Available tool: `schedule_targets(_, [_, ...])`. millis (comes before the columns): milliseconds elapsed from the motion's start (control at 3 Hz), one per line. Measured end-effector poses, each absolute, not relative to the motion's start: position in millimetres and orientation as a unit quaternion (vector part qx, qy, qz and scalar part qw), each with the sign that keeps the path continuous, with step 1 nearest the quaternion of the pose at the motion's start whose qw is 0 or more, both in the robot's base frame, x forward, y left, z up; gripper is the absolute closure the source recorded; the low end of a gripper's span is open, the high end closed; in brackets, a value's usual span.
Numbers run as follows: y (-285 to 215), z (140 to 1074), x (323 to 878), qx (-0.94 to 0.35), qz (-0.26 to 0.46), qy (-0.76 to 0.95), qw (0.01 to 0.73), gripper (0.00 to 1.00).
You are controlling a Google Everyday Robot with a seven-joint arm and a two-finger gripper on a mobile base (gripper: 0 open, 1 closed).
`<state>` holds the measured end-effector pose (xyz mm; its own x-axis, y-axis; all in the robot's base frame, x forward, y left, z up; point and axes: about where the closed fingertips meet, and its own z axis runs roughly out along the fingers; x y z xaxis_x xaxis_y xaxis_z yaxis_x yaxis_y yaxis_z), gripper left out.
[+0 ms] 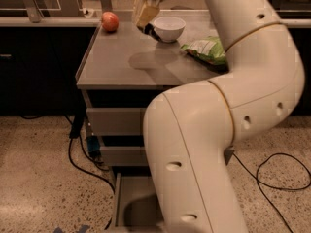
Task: Place rxbar chocolate into bottom drawer
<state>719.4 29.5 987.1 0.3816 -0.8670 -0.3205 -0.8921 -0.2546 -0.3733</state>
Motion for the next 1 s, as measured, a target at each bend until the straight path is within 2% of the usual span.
schedule_targets(1000, [-11,1074,652,-0.739,-0.023,0.612,0.282,1.00])
